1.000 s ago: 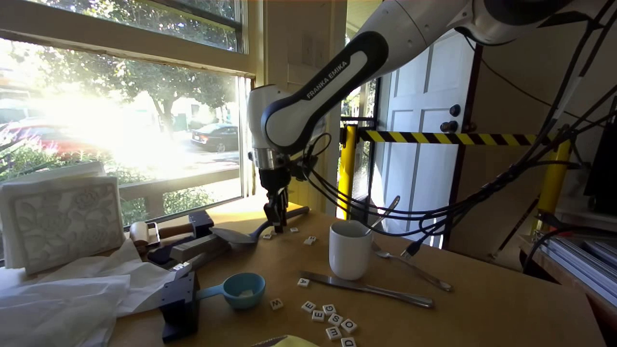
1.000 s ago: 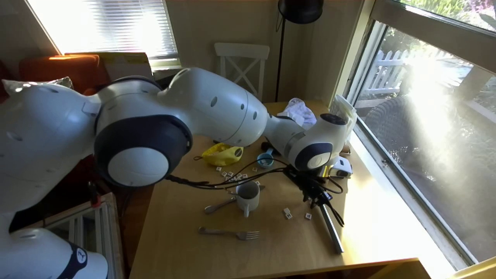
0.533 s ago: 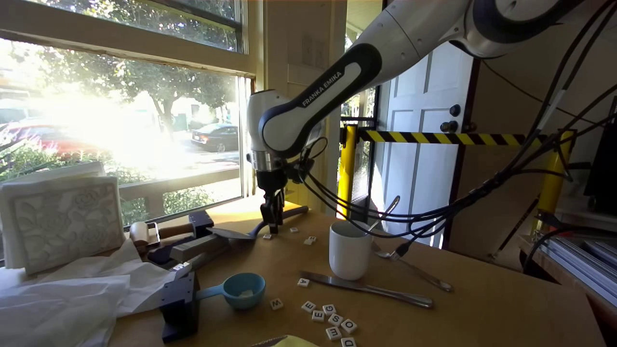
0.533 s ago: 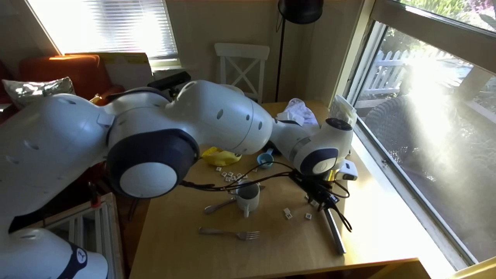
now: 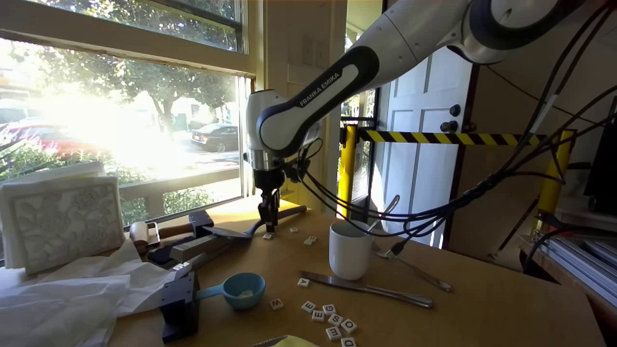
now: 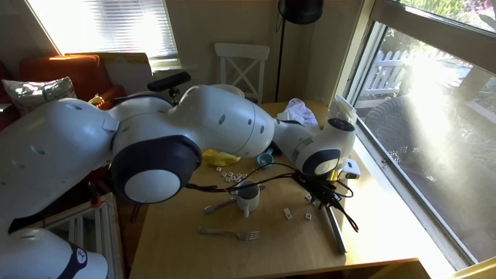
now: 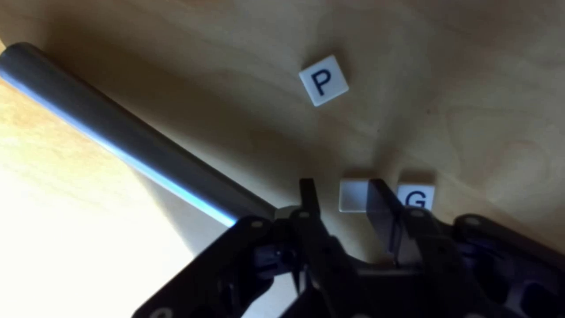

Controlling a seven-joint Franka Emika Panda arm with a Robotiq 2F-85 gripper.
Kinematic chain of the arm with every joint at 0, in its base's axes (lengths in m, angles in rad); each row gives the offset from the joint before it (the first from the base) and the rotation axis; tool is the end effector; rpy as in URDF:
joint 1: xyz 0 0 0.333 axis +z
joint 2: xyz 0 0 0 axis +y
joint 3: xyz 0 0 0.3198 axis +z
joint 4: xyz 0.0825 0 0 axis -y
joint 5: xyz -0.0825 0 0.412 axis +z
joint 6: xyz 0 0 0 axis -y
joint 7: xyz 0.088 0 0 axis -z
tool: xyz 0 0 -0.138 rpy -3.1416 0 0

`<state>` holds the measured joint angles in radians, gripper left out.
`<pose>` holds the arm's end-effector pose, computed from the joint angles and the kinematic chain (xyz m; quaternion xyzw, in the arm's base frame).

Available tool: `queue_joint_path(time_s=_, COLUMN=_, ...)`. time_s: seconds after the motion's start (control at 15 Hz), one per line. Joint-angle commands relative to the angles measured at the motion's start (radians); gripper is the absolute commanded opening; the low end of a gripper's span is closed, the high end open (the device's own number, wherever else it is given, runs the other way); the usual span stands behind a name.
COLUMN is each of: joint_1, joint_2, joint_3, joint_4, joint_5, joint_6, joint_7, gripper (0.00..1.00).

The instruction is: Put the blocks inside the blue cup

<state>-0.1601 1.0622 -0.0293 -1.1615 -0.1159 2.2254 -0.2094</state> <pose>0.7713 -0.1486 0.0947 0.9969 0.0527 -0.0107 0.0578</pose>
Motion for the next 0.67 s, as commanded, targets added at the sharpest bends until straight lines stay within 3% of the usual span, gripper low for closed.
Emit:
queue_joint_path(time_s=0.0, joint_1=-0.023, joint_2=0.022, joint_3=0.025, joint_4=0.032, joint_5=0.034, joint_6=0.003, joint_7=-0.049, gripper=0.42)
queue_joint_path(time_s=0.6, joint_1=-0.028, joint_2=0.004, joint_3=0.031, joint_4=0.008, joint_5=0.05, joint_6=0.016, joint_7=-0.061, gripper=0.42)
